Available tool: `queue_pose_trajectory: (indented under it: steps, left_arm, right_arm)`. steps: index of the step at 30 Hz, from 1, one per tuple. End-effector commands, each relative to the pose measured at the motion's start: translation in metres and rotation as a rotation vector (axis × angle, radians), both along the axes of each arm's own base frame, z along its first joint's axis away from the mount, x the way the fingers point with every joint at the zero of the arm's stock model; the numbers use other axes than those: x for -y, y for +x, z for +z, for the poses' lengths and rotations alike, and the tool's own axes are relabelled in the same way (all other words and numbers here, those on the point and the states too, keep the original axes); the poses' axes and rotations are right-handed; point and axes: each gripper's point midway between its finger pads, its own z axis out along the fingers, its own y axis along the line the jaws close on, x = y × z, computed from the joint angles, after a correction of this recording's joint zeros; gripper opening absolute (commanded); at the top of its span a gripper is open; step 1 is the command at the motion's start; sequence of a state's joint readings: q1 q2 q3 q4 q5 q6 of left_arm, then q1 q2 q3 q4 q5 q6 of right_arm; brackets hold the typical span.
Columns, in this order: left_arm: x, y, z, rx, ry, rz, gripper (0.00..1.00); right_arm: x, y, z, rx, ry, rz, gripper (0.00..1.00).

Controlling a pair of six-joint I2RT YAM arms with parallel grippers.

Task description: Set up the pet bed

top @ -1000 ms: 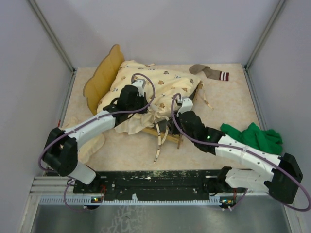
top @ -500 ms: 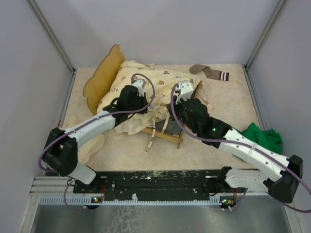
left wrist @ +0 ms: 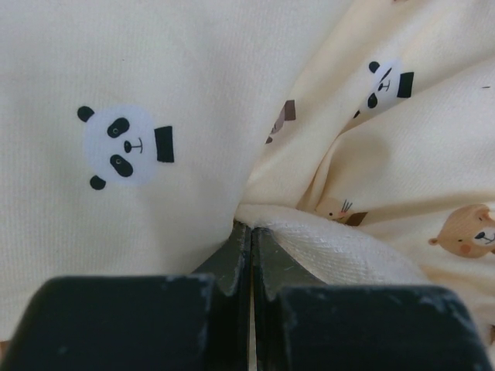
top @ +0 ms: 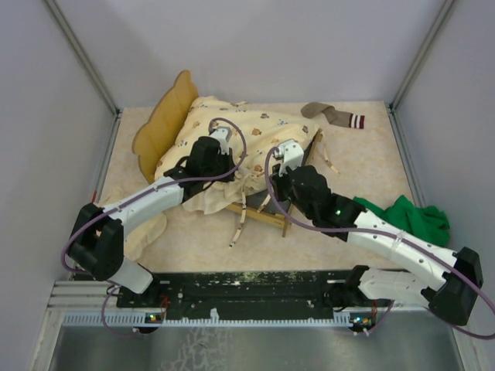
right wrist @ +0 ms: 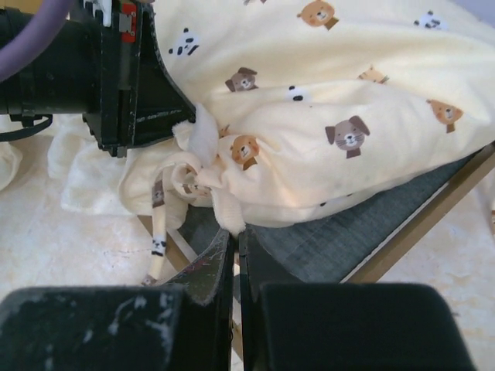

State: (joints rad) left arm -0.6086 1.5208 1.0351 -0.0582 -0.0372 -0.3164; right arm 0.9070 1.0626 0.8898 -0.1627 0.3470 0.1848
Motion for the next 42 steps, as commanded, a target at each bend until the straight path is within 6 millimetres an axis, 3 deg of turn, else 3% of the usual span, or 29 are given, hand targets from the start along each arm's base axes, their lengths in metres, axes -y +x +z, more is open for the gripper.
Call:
queue_pose_trajectory:
  steps: [1,5,13,20,25,29,37,42]
  left_arm:
    - [-0.010,0.002,-0.016,-0.026,0.032,0.026,0.00]
    - [-0.012,0.000,-0.020,-0.037,0.034,0.031,0.00]
    - [-0.014,0.001,-0.017,-0.030,0.039,0.035,0.00]
    - [-0.017,-0.001,-0.018,-0.032,0.042,0.043,0.00]
    - [-0.017,-0.001,-0.016,-0.031,0.034,0.043,0.00]
    - [-0.016,-0.002,-0.014,-0.031,0.025,0.041,0.00]
    - [-0.016,-0.007,-0.014,-0.045,0.015,0.031,0.00]
    - [-0.016,-0.010,-0.012,-0.042,0.010,0.028,0.00]
  right_arm:
    - [0.009,0.008,0.080,0.209,0.055,-0.021,0.00]
    - [0.009,0.008,0.093,0.252,0.043,-0.002,0.00]
    - [0.001,0.000,0.070,0.199,0.073,0.041,0.00]
    - [-0.006,-0.019,0.062,0.108,0.234,0.084,0.00]
    - [0.003,-0.017,0.045,0.066,0.249,0.017,0.00]
    - [0.000,-0.014,0.029,0.041,0.239,0.005,0.00]
    - [0.003,-0.004,-0.029,-0.033,0.163,-0.075,0.00]
    - [0.001,-0.001,-0.050,-0.058,0.150,-0.092,0.00]
